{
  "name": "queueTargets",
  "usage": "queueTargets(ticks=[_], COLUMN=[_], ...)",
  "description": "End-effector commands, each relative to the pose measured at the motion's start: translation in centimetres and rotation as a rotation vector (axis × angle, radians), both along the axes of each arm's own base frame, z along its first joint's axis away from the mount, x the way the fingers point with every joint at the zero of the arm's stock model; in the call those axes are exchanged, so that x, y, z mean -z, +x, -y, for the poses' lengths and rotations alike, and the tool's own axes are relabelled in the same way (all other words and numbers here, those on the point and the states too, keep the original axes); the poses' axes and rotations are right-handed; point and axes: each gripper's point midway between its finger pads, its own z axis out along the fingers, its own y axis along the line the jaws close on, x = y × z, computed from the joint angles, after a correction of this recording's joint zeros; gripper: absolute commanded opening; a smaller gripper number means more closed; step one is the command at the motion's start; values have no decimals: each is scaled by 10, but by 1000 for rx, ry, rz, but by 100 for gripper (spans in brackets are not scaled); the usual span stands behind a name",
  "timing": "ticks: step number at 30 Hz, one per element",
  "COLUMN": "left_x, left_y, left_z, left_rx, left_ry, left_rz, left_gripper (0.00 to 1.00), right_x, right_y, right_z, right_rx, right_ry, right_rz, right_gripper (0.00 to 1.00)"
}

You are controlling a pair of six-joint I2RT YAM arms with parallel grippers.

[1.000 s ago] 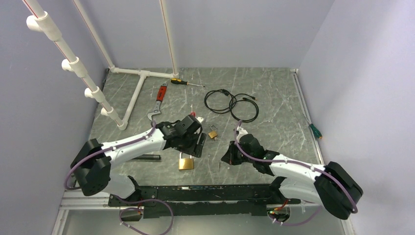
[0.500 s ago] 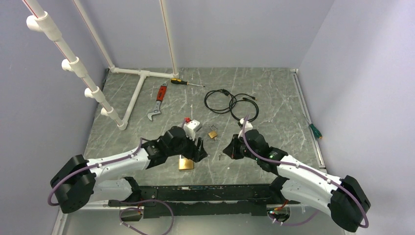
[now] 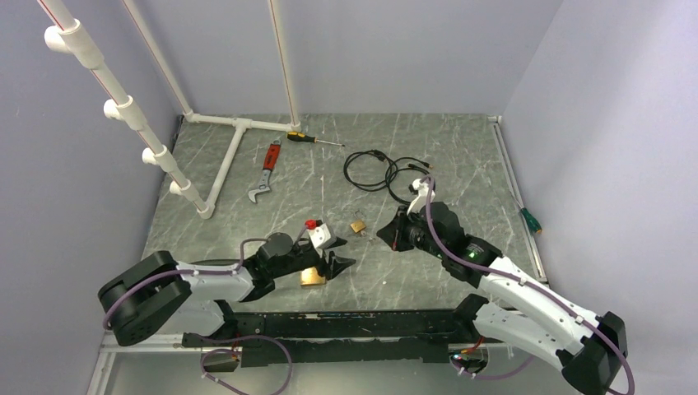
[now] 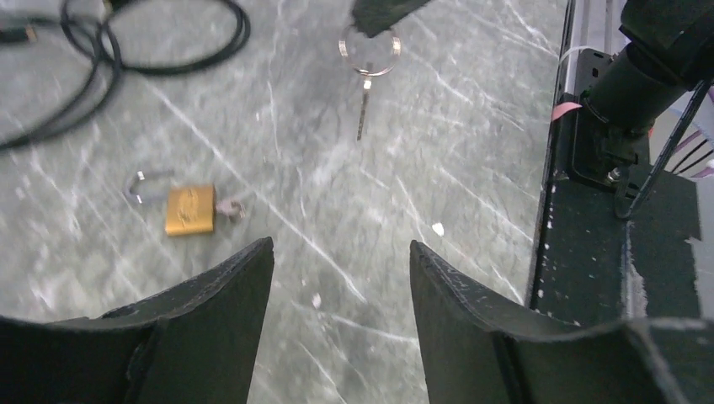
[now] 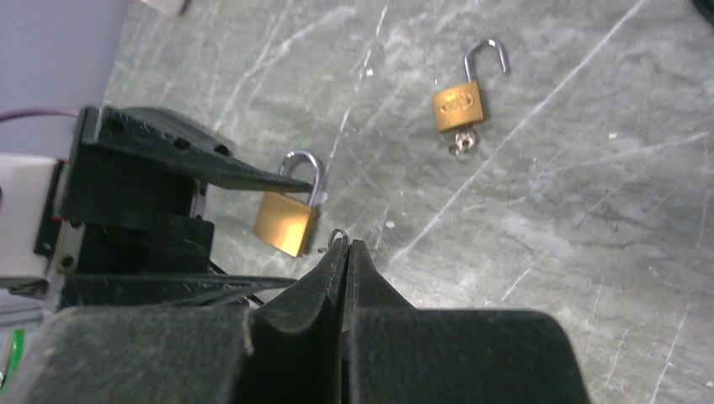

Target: Unlock with the key

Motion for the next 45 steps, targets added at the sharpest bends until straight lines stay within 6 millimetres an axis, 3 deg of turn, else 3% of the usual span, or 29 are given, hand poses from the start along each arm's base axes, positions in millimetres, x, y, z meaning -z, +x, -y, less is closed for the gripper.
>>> queueTargets(ticks=[1,11,16,30,36,42,45], left_x=[-59,-76,-79,-80,-77,-80,-80], left_y=[7,20,29,29,28,27,26], left_z=[19,36,46,60,64,63,64], left_rx=[59,66,53,92,117,114,122], left_ry=[-130,-156,-169,-197,-183,-204,-200], left_rz=[321,554,545,537,521,526,525], left_gripper=[64,63,59,46,31,26,13], right_x=[-35,-66,-71,-77,-75,-74,-74], right_y=[12,15,10,10,10,10,10], right_z=[1,-9,-11,-9,-10,-9,-9], right_rx=[33,17,-3,3,1,8,8], right_ry=[5,80,107,134,139,143,143], right_rz=[70,111,115,146,146,148,147], right_gripper=[0,0,0,0,0,0,0])
